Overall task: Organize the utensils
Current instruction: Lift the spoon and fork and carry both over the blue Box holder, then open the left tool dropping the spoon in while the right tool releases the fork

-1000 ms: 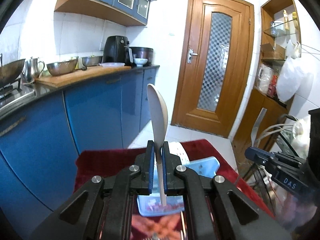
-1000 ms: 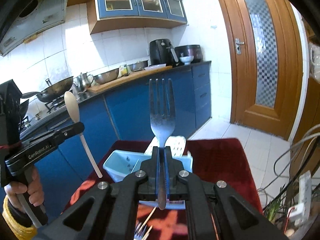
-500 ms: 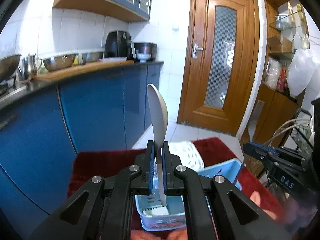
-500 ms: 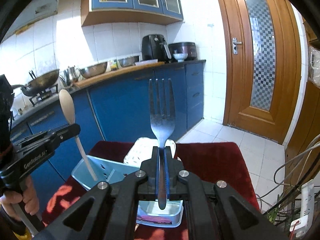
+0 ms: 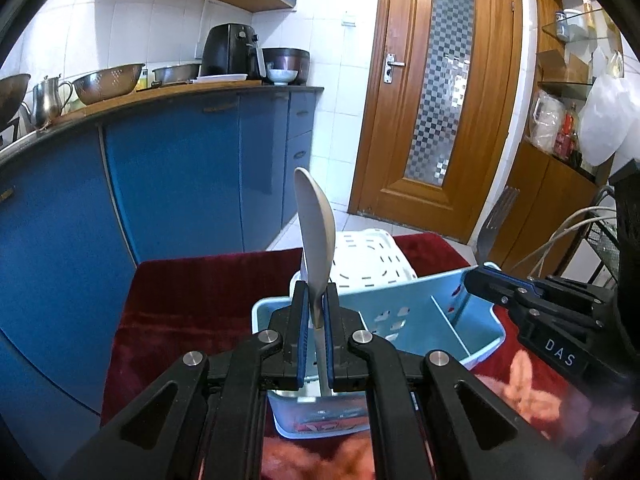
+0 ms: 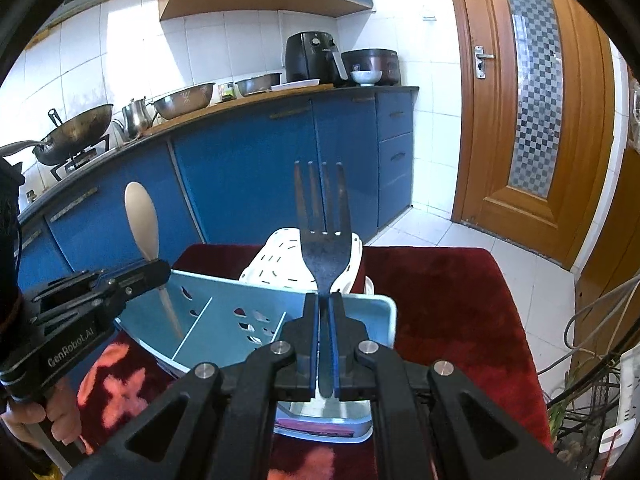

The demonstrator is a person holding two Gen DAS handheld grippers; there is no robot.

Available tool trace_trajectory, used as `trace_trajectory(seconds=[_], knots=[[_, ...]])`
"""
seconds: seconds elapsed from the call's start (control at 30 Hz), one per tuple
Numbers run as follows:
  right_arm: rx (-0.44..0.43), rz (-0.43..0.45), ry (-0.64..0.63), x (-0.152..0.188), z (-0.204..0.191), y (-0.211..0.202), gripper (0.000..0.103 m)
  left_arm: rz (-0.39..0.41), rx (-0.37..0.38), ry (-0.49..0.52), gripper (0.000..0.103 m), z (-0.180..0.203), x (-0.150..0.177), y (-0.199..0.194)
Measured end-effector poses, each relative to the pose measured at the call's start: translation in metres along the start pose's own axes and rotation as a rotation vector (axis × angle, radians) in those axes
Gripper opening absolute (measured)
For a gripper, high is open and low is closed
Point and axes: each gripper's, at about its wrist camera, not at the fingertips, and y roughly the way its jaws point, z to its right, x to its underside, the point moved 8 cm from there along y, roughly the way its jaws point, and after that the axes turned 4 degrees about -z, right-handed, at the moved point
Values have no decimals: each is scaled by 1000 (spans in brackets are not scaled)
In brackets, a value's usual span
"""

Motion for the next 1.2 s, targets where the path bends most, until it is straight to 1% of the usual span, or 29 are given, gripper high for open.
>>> trace_trajectory(seconds=[0.03, 0.07, 0.1, 0.13, 0.2, 0.3, 0.47, 0.6, 0.7, 0.83, 1.0, 1.2], knots=[[-4, -2, 5, 0, 0, -1, 13, -7, 2, 1, 7, 0, 2, 1], [-7, 2, 7, -1, 0, -2, 19, -13, 4, 2, 9, 1, 4, 1], [-10, 9, 9, -1, -1, -4, 23, -16, 3, 3, 18, 1, 5, 1], [-11, 17, 10, -2, -1, -7, 24, -16, 2, 4, 28, 0, 4, 0], [-12, 32, 12, -6, -1, -13, 25, -7, 1, 9, 33, 0, 5, -3], [-15, 49, 18, -10, -3, -22, 25, -3, 0, 21, 34, 2, 5, -11], [-24, 75, 26, -10, -6, -43, 25, 4, 18, 18, 38, 6, 6, -29], [-38, 73, 36, -4, -11, -58, 25, 6, 28, 24, 44, 9, 9, -46], [-62, 57, 51, 3, -15, -67, 25, 2, 21, 34, 47, 11, 13, -60], [-88, 25, 68, 18, -23, -78, 25, -19, 14, 35, 51, 12, 26, -78], [-113, -21, 83, 43, -33, -85, 26, -53, -18, 22, 51, 7, 48, -95], [-124, -95, 96, 78, -41, -84, 26, -106, -23, -3, 52, 0, 84, -107]])
